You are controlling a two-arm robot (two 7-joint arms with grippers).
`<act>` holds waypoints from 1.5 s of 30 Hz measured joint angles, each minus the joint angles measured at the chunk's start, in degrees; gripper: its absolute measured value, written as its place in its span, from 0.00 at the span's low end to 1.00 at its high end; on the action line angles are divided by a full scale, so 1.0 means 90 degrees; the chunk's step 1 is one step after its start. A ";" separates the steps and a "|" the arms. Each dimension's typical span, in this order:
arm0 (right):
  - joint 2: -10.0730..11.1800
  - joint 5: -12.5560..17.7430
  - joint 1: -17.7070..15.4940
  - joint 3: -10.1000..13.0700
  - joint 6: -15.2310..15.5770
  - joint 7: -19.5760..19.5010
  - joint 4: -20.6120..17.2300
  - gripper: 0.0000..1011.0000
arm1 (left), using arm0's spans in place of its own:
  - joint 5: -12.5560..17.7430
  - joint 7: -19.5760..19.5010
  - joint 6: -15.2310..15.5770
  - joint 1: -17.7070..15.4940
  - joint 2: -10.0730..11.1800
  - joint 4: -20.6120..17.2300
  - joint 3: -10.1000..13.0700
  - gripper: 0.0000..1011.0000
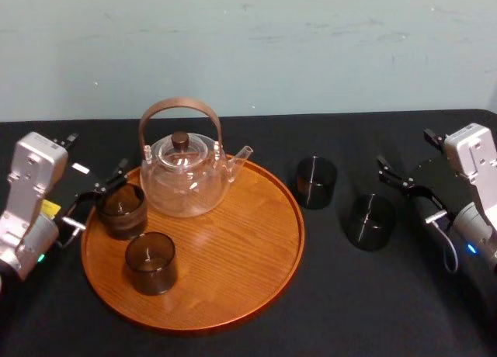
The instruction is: Pick up the glass from the table and place it on the tray.
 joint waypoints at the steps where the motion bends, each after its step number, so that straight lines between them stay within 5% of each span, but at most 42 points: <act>1: 0.0000 0.0000 0.0000 0.0000 0.0000 0.0000 0.0000 0.99 | 0.0000 0.0000 0.0000 0.0000 0.0000 0.0000 0.0000 0.99; 45: 0.0000 0.0000 0.0000 0.0000 0.0000 0.0000 0.0000 0.99 | 0.0000 0.0000 0.0000 0.0000 0.0000 0.0000 0.0000 0.99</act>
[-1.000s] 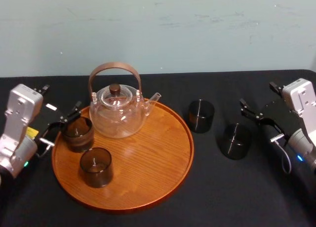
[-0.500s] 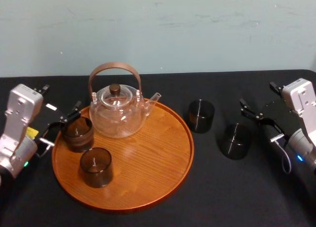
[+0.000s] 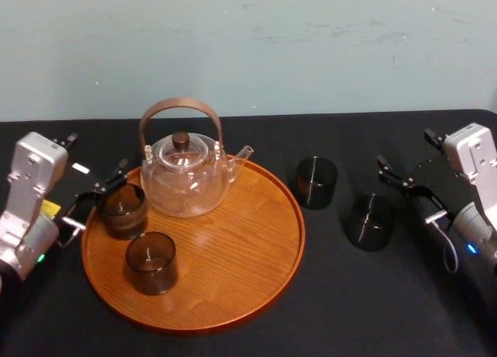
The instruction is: Pick up the glass from the table and place it on the tray.
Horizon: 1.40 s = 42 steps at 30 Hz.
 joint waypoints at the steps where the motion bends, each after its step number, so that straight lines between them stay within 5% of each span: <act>1: 0.0000 0.0000 0.0000 0.0000 0.0000 0.0000 0.0000 0.99 | 0.0000 0.0000 0.0000 0.0000 0.0000 0.0000 0.0000 0.99; 15: 0.0077 0.0111 -0.0143 0.0099 -0.0062 0.0335 -0.0154 0.99 | 0.0000 0.0000 0.0000 0.0000 0.0000 0.0000 0.0000 0.99; 33: 0.0594 0.0026 -0.1555 0.0513 -0.0277 0.0482 -0.1491 0.99 | 0.0000 0.0000 0.0000 0.0000 0.0000 0.0000 0.0000 0.99; 42: 0.0687 0.0202 -0.2064 0.0728 -0.0296 0.0606 -0.1827 0.99 | 0.0000 0.0000 0.0000 0.0000 0.0000 0.0000 0.0000 0.99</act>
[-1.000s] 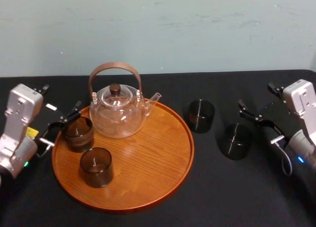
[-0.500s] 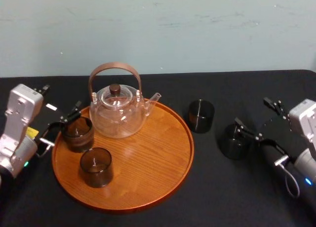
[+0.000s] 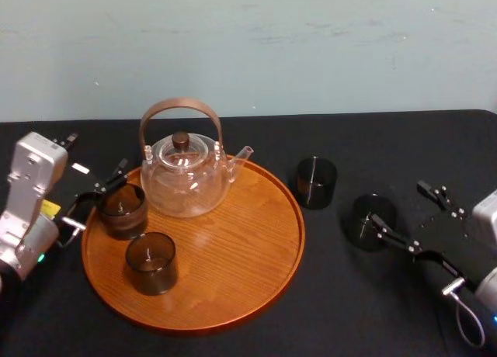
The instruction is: Pick up the glass from the table and place it on the tray.
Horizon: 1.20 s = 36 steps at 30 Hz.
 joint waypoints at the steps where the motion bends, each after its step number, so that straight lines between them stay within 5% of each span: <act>1: 0.0003 0.0027 -0.0040 0.0020 -0.0002 0.0022 -0.0015 0.99 | 0.0000 0.0000 0.0000 0.0000 0.0000 0.0000 0.0000 0.99; 17: -0.0138 0.0825 -0.0291 0.0327 0.0248 0.0751 0.0045 0.99 | 0.0000 0.0000 0.0000 0.0000 0.0000 0.0000 0.0000 0.99; 36: -0.0437 0.0685 -0.0207 0.0490 0.0612 0.0874 0.0360 0.99 | 0.0000 0.0000 0.0000 0.0000 0.0000 0.0000 0.0000 0.99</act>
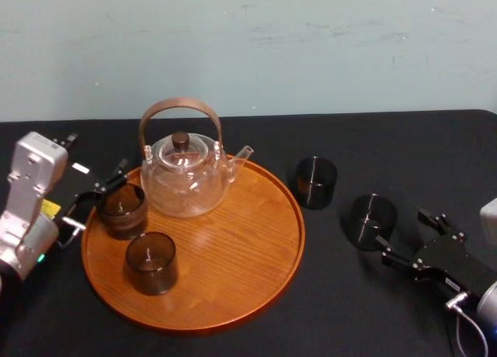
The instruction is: Pick up the glass from the table and place it on the tray.
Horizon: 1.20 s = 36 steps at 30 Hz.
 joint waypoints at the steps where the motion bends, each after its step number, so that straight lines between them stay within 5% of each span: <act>1: -0.0031 -0.0053 0.0038 -0.0001 0.0039 -0.0004 0.0038 0.99 | 0.0000 0.0000 0.0000 0.0000 0.0000 0.0000 0.0000 0.99; 36: -0.0829 -0.0468 0.1071 -0.0056 0.0271 0.0826 0.1276 0.99 | 0.0000 0.0000 0.0000 0.0000 0.0000 0.0000 0.0000 0.99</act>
